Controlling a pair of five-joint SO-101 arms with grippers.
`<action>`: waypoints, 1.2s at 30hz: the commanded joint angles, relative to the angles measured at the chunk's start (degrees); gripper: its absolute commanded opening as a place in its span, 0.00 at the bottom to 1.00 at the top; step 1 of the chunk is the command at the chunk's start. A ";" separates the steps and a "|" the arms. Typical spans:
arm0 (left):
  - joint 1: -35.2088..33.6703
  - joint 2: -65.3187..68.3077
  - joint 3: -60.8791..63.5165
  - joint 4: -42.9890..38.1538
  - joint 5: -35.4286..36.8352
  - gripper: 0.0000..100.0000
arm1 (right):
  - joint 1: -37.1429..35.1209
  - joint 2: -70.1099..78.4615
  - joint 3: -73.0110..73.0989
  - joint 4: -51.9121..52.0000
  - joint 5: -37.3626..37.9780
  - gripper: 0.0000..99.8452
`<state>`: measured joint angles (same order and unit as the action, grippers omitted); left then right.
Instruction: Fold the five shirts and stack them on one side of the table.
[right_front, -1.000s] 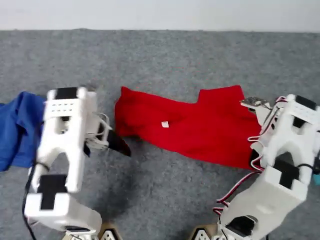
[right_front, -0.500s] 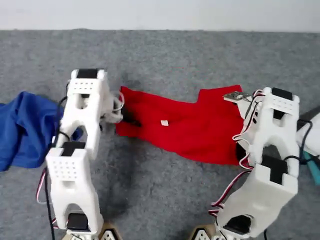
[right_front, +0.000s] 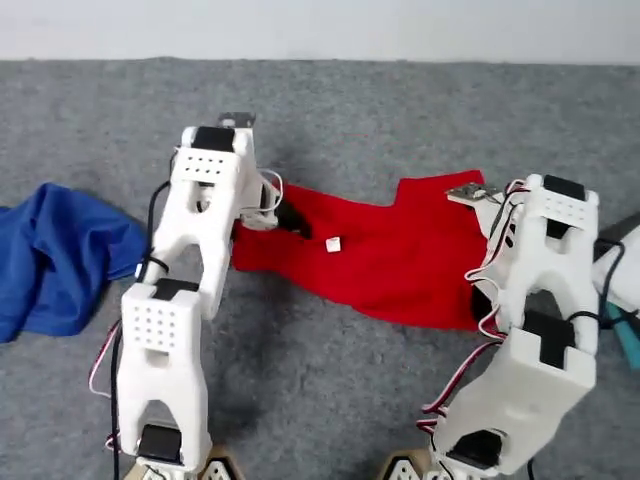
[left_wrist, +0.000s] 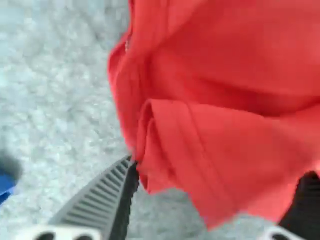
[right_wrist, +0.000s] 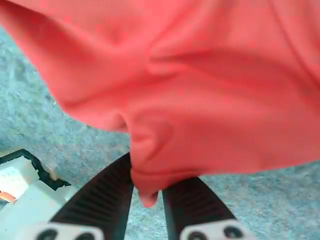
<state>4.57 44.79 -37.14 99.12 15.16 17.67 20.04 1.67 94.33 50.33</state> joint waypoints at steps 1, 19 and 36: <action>-1.67 -11.08 0.84 1.58 0.97 0.45 | -0.48 -0.84 -2.64 0.92 -0.35 0.01; -4.57 -17.93 26.77 0.00 -2.46 0.45 | -0.22 -0.84 -2.64 1.63 -0.35 0.01; -2.81 -7.21 3.56 -1.93 -16.09 0.14 | -0.57 -5.85 -2.37 1.98 -0.26 0.01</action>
<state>2.46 37.76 -26.77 97.89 3.21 17.67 18.46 1.67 95.30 50.33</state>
